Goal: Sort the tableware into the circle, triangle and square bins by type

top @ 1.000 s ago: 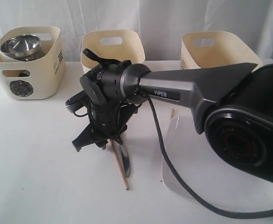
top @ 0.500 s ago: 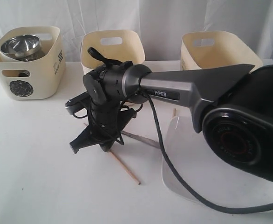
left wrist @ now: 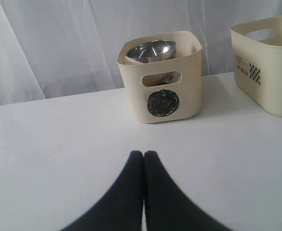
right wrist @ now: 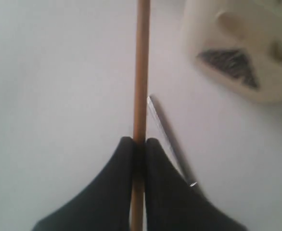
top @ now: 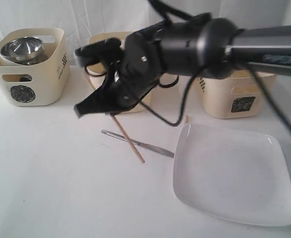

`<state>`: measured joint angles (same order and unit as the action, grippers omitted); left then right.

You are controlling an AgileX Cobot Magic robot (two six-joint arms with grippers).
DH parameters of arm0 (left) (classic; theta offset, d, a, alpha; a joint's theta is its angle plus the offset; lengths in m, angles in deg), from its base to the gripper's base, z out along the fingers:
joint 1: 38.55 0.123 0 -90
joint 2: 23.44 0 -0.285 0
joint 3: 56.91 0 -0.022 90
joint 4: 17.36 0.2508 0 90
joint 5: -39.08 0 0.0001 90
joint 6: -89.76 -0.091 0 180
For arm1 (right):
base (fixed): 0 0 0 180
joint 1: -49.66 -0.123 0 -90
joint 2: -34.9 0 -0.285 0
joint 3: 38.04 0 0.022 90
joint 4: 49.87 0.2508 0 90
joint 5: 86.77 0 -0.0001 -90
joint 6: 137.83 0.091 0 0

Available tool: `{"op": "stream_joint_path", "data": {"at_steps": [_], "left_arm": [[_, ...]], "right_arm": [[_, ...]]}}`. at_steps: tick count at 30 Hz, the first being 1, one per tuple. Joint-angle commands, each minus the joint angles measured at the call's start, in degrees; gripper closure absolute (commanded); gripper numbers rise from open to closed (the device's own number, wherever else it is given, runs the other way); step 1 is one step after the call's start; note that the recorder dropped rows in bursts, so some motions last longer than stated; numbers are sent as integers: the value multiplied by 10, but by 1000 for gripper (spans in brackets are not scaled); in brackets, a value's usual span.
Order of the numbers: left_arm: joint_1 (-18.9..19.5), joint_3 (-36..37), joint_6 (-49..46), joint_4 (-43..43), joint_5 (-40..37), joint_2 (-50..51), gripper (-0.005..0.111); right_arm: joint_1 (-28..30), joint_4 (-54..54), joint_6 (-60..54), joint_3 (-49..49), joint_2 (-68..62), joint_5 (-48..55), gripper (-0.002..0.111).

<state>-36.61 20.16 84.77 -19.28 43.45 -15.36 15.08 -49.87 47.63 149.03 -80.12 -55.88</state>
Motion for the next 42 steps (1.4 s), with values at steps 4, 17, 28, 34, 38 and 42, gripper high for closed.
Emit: {"op": "stream_joint_path", "data": {"at_steps": [4, 17, 28, 34, 38, 42], "left_arm": [[0, 1, 0, 1, 4, -3, 107], [0, 1, 0, 1, 4, -3, 107], [0, 1, 0, 1, 4, -3, 107], [0, 1, 0, 1, 4, -3, 107], [0, 1, 0, 1, 4, -3, 107], [0, 1, 0, 1, 4, -3, 107]], "right_arm": [[91, -11, 10, -125, 128, -258, 108], [159, -11, 38, 36, -17, -443, 108], [158, 0, 38, 163, -127, -408, 102], [157, 0, 36, 163, -127, -402, 91], [157, 0, 20, 163, -120, -374, 91], [157, 0, -38, 160, -95, -292, 91]]}}
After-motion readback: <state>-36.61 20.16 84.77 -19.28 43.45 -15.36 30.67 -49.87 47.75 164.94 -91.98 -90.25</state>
